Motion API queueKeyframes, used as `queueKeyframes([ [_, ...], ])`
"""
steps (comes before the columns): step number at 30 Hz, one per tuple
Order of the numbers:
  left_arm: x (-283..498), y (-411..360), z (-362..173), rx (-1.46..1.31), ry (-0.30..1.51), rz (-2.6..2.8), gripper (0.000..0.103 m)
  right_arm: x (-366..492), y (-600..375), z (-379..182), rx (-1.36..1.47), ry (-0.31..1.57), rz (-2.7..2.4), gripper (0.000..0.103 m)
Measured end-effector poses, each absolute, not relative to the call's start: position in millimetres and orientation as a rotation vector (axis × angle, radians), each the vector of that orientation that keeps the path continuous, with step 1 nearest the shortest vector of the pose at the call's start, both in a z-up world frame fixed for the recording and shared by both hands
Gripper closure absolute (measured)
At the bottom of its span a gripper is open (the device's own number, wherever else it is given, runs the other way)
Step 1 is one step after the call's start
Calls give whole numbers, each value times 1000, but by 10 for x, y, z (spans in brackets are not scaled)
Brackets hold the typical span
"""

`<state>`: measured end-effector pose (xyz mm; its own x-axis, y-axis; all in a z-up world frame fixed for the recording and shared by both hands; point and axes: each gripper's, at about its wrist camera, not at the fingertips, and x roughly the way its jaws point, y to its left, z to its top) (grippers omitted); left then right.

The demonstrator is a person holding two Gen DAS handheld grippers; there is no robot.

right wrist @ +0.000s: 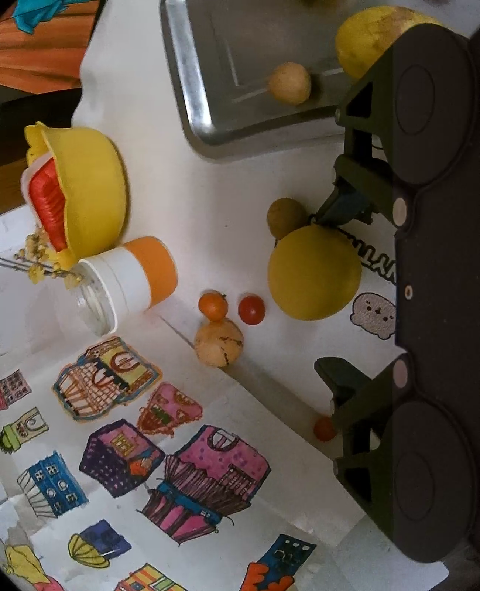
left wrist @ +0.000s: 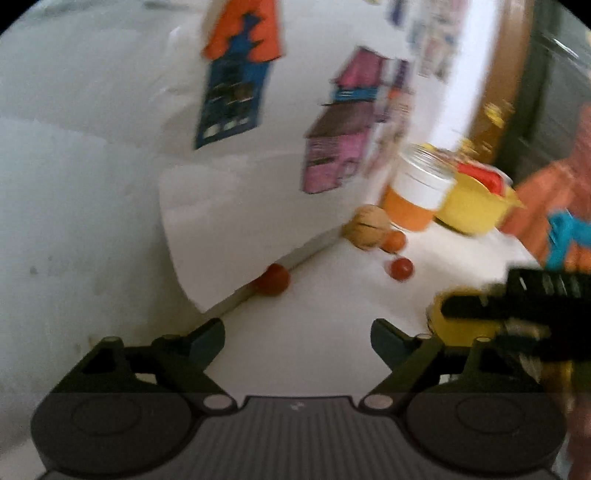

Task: Organize fruits
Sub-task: 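Close the right tool around the large yellow fruit while the left tool grasps a red tomato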

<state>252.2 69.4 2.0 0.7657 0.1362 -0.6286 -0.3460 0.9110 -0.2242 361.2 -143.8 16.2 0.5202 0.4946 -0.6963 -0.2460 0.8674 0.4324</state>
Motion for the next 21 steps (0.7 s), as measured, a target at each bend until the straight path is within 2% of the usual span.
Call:
queueKeyframes([
  [13, 2765, 740, -38, -527, 567, 479, 34, 3646, -1453, 113, 332, 921, 473, 36],
  [15, 2786, 735, -43, -547, 556, 495, 43, 3658, -1465, 110, 342, 917, 470, 38],
  [21, 2830, 776, -80, -606, 538, 543, 57, 3652, -1487, 110, 354, 908, 473, 42],
])
